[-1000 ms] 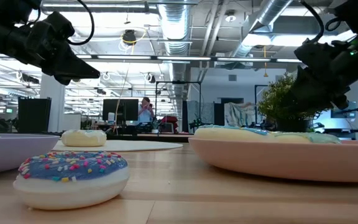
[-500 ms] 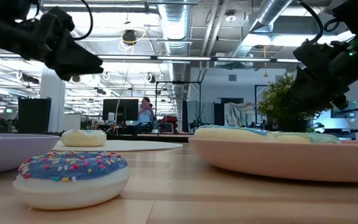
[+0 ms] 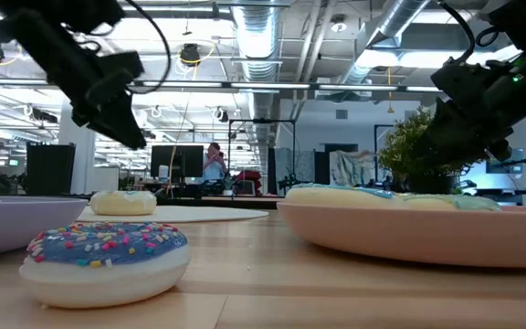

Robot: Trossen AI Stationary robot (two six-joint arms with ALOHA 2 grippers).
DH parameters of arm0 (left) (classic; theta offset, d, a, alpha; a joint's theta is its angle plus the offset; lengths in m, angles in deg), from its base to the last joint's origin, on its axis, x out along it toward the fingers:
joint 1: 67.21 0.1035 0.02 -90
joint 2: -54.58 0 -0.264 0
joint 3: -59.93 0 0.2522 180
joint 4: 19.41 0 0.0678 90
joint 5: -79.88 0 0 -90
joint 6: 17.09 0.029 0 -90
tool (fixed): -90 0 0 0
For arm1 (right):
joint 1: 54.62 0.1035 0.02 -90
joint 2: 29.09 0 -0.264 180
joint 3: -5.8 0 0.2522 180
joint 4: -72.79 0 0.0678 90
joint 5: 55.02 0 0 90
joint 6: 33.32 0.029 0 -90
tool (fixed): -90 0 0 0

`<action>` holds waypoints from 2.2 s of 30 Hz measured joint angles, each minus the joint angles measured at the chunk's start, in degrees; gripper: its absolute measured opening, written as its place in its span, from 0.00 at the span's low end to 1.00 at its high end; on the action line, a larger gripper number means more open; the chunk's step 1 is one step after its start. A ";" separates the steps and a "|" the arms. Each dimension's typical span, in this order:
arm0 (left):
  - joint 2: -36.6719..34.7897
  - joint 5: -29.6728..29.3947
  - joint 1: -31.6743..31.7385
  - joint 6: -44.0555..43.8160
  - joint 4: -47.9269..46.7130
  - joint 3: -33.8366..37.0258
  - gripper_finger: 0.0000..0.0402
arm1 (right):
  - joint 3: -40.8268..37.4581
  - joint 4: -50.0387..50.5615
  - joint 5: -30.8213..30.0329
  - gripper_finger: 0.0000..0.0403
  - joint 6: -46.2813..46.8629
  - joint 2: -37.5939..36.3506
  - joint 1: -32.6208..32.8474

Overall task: Pick & Place donuts
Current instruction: Put the large white donut on the pink plate

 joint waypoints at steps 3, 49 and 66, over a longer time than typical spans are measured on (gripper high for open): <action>6.11 3.39 2.06 -0.51 -5.24 -3.99 0.45 | 0.00 -0.07 0.00 0.44 0.00 0.00 0.00; 31.58 22.27 10.55 5.40 -25.21 -29.94 0.10 | 0.02 -0.37 0.22 0.42 0.00 0.00 0.00; 56.03 28.98 -14.44 2.52 -12.25 -58.46 0.10 | 0.02 -0.37 1.55 0.42 0.01 0.02 0.00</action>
